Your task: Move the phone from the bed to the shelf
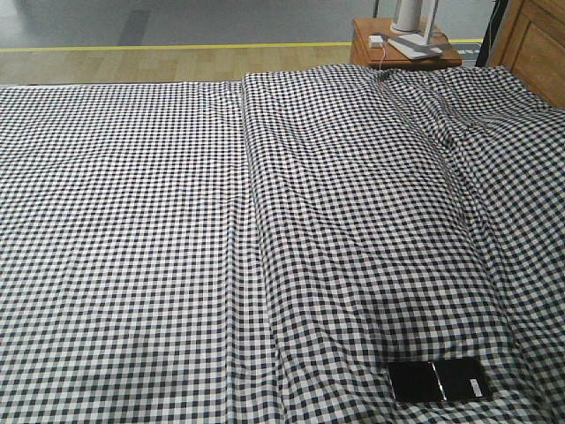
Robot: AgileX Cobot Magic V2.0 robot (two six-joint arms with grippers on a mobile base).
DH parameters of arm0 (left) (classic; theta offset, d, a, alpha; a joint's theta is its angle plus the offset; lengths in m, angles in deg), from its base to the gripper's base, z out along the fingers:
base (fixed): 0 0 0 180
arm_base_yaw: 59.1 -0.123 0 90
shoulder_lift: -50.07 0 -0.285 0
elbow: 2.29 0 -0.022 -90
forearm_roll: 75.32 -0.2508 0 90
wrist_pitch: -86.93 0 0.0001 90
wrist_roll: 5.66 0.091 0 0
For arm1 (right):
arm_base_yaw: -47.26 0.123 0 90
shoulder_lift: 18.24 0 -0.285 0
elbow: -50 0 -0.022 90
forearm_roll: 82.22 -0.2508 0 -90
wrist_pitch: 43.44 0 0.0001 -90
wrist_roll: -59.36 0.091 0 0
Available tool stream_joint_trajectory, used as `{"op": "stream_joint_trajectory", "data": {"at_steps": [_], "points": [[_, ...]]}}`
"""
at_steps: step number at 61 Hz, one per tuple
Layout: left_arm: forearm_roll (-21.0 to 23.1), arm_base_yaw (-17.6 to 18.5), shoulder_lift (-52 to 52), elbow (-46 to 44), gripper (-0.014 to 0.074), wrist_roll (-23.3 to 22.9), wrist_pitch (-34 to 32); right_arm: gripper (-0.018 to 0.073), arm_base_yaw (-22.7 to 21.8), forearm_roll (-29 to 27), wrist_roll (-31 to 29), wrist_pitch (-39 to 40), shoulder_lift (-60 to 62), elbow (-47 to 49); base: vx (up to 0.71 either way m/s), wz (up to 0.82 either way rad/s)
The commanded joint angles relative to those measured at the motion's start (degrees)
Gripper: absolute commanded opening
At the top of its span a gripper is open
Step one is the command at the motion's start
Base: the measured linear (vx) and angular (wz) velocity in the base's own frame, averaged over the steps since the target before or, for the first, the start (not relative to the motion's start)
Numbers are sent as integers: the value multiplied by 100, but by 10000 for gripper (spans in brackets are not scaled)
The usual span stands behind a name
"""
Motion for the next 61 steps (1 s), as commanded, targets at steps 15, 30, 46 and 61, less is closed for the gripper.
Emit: {"op": "stream_joint_trajectory", "data": {"at_steps": [15, 30, 46, 61], "points": [[52, 11, -72, -127, 1, -33, -412, -6, -24, 70, -64, 448, 66, -25, 0, 0], [52, 11, -72, -127, 1, -33, -412, -6, -24, 70, -64, 448, 66, -25, 0, 0], [52, 11, -72, -127, 1, -33, -412, -6, -24, 70, -64, 448, 66, -25, 0, 0], [52, 11, -72, -127, 1, -33, -412, -6, -24, 70, -64, 448, 66, -25, 0, 0]]}}
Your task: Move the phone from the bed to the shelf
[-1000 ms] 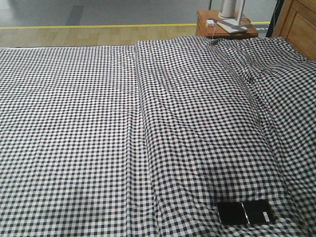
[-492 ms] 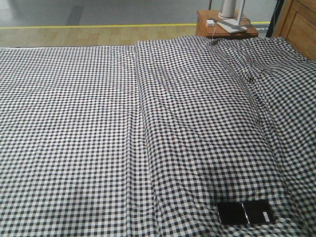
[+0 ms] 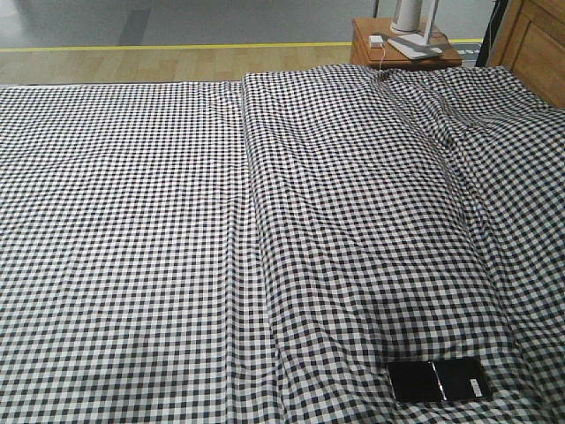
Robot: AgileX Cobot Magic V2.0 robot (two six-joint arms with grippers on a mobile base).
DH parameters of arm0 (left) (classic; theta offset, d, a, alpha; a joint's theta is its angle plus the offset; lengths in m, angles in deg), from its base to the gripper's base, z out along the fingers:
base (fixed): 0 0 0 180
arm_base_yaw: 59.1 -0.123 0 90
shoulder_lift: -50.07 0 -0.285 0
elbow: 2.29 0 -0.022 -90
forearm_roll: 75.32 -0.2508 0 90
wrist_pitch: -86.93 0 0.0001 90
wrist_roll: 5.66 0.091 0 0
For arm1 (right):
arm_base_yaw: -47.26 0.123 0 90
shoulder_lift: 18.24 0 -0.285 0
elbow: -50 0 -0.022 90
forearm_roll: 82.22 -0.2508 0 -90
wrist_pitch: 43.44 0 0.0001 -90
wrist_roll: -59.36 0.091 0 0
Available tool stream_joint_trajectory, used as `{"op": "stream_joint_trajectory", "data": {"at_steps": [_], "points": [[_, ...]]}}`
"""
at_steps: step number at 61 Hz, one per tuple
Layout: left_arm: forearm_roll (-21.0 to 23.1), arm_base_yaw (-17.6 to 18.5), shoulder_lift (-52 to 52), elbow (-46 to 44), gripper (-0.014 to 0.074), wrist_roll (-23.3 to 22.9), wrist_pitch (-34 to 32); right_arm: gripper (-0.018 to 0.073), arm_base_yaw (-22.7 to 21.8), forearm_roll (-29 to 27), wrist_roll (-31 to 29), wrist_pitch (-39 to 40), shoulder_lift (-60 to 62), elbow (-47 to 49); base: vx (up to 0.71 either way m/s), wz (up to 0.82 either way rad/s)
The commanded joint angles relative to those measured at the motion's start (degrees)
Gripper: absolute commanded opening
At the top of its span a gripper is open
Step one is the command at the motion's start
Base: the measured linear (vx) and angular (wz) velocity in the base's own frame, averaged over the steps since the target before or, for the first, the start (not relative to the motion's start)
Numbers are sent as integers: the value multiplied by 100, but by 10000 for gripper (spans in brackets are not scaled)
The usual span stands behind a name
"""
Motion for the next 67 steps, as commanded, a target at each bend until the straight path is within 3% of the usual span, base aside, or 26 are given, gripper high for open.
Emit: {"op": "stream_joint_trajectory", "data": {"at_steps": [1, 26, 42, 52, 67], "points": [[52, 11, -72, -127, 1, -33, -412, -6, -24, 70, -64, 448, 66, -25, 0, 0], [52, 11, -72, -127, 1, -33, -412, -6, -24, 70, -64, 682, 66, -25, 0, 0], [52, 11, -72, -127, 1, -33, -412, -6, -24, 3, 64, 2422, 66, 315, 0, 0], [52, 11, -72, -127, 1, -33, -412, -6, -24, 3, 58, 2167, 46, 1329, 0, 0], [52, 11, -72, -127, 1, -33, -412, -6, -24, 3, -21, 1113, -859, 3184, 0, 0]]}}
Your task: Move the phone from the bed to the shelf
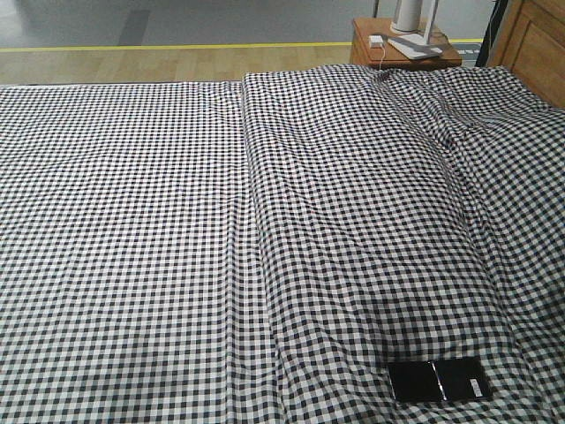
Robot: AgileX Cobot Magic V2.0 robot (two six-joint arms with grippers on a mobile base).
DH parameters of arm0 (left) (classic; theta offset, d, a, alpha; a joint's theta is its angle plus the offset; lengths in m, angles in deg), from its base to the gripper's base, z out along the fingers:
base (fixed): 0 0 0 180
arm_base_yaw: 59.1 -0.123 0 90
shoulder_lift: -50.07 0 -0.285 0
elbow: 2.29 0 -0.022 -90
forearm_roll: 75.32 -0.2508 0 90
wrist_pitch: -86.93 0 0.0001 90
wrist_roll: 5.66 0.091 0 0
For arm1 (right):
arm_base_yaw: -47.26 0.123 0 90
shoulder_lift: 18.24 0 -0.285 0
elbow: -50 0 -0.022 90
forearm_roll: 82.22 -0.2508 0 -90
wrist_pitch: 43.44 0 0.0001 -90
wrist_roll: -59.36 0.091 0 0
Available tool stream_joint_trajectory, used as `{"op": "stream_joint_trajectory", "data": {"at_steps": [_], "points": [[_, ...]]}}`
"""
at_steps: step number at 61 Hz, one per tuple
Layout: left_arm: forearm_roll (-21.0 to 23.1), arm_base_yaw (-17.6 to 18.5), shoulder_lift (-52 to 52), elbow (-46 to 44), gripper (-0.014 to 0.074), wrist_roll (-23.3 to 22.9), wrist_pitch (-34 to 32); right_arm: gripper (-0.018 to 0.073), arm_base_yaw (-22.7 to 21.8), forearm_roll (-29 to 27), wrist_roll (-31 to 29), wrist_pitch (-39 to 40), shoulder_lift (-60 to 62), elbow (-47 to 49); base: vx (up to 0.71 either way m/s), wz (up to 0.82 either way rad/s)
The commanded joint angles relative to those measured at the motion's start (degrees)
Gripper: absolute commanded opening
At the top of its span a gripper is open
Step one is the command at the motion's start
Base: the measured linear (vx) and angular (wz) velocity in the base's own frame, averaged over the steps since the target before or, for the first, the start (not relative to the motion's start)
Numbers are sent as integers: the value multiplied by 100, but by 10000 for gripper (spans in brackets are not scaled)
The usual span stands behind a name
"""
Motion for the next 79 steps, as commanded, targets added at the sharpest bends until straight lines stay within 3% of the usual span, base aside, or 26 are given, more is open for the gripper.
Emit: {"op": "stream_joint_trajectory", "data": {"at_steps": [1, 21, 34, 44, 64, 79], "points": [[52, 11, -72, -127, 1, -33, -412, -6, -24, 8, -62, -151, -595, 730, 0, 0], [52, 11, -72, -127, 1, -33, -412, -1, -24, 8, -62, -1857, -2674, 2724, 0, 0], [52, 11, -72, -127, 1, -33, -412, 46, -24, 13, -105, -2486, -3780, 2952, 0, 0], [52, 11, -72, -127, 1, -33, -412, 199, -24, 7, -105, -2745, -4501, 2952, 0, 0], [52, 11, -72, -127, 1, -33, -412, 723, -24, 7, -105, -2677, -5282, 2952, 0, 0], [52, 11, -72, -127, 1, -33, -412, 710, -24, -105, 72, -2682, -5287, 2979, 0, 0]]}}
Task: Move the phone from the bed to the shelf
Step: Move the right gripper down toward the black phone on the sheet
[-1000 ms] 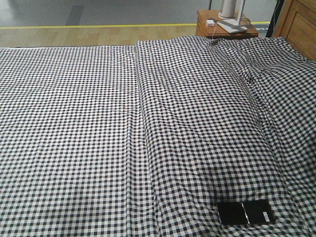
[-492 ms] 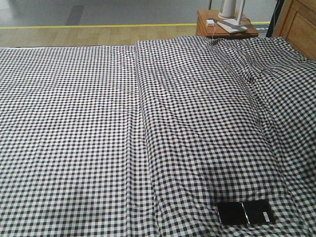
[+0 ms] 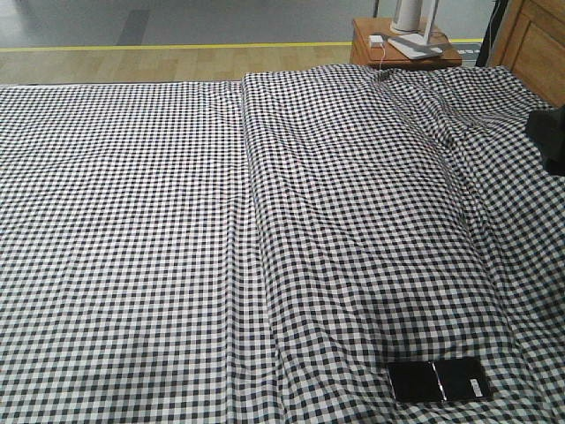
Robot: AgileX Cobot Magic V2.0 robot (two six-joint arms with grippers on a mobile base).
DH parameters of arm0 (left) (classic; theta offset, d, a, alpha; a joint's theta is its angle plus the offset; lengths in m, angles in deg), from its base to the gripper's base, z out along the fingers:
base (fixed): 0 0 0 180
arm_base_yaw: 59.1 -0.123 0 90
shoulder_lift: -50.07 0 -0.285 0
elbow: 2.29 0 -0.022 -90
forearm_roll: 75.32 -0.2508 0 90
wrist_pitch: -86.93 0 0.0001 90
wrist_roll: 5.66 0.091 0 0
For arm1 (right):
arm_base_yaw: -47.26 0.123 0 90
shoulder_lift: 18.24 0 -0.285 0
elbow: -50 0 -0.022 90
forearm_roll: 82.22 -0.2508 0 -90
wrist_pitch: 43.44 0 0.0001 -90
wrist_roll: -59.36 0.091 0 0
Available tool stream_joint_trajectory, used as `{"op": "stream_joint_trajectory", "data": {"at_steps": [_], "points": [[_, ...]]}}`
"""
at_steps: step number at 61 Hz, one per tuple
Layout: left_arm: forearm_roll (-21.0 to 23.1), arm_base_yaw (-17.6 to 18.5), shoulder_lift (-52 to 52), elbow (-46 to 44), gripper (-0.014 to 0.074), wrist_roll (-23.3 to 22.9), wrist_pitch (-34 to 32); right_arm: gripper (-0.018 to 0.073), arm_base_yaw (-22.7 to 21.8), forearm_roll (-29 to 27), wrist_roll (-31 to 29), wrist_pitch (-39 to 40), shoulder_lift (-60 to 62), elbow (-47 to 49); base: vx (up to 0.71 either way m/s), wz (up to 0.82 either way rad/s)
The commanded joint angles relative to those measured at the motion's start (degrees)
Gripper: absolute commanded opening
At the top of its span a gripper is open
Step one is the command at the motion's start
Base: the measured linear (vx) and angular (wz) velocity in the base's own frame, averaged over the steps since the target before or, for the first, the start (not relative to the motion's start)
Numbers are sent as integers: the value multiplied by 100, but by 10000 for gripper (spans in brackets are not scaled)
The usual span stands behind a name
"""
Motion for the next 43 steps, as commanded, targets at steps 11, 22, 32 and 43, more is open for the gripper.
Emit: {"op": "stream_joint_trajectory", "data": {"at_steps": [11, 22, 32, 43], "points": [[52, 11, -72, -127, 1, -33, -412, 699, -29, -142, 255, -732, 57, 708, 0, 0], [52, 11, -72, -127, 1, -33, -412, 691, -742, -142, 395, -1761, -235, 1529, 0, 0], [52, 11, -72, -127, 1, -33, -412, 685, -1550, -226, 140, -1821, -778, 1888, 0, 0], [52, 11, -72, -127, 1, -33, -412, 673, -2174, -574, -333, -1593, -1730, 1888, 0, 0]]}}
